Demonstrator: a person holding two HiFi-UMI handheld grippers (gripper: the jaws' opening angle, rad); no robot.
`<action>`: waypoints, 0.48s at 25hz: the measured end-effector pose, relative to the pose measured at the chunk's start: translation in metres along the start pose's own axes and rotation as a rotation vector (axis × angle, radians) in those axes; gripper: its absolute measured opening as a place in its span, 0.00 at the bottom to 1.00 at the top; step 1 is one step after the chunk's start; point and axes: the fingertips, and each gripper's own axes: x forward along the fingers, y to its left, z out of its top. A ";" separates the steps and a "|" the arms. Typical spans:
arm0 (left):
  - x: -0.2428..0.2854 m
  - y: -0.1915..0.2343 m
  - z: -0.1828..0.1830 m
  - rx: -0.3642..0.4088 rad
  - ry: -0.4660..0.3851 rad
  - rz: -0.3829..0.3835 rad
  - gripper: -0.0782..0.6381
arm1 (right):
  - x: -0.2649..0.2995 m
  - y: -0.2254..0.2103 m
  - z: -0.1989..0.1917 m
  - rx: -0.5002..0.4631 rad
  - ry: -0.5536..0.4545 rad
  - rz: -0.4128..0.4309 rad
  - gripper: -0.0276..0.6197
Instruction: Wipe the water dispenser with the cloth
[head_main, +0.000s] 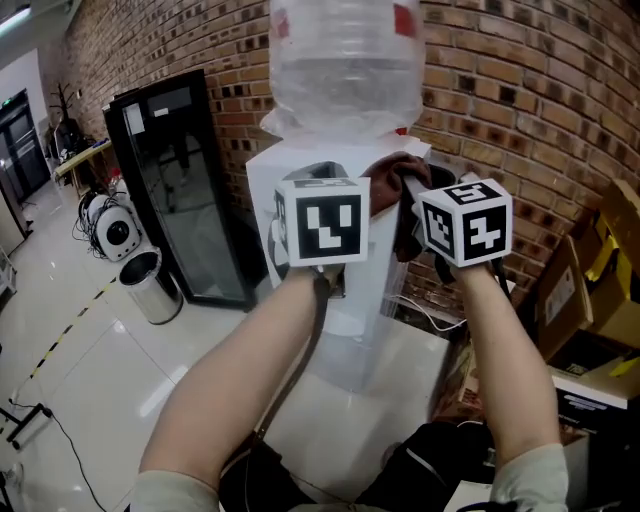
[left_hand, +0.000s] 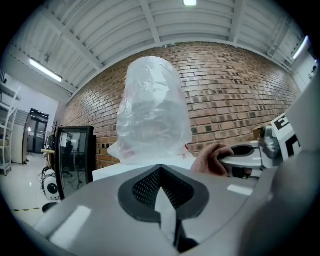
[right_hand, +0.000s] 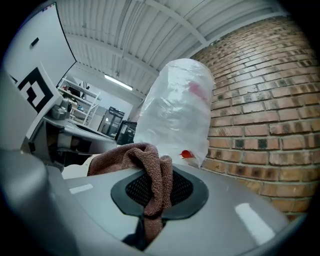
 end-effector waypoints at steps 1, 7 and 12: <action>0.001 -0.002 0.001 0.004 0.001 -0.004 0.11 | -0.005 -0.001 -0.002 0.010 -0.010 -0.013 0.12; -0.002 -0.011 -0.004 0.009 -0.005 -0.018 0.11 | -0.028 0.007 -0.020 0.026 -0.023 -0.049 0.12; -0.011 -0.017 -0.029 -0.018 0.018 -0.024 0.11 | -0.035 0.022 -0.056 0.025 0.026 -0.027 0.12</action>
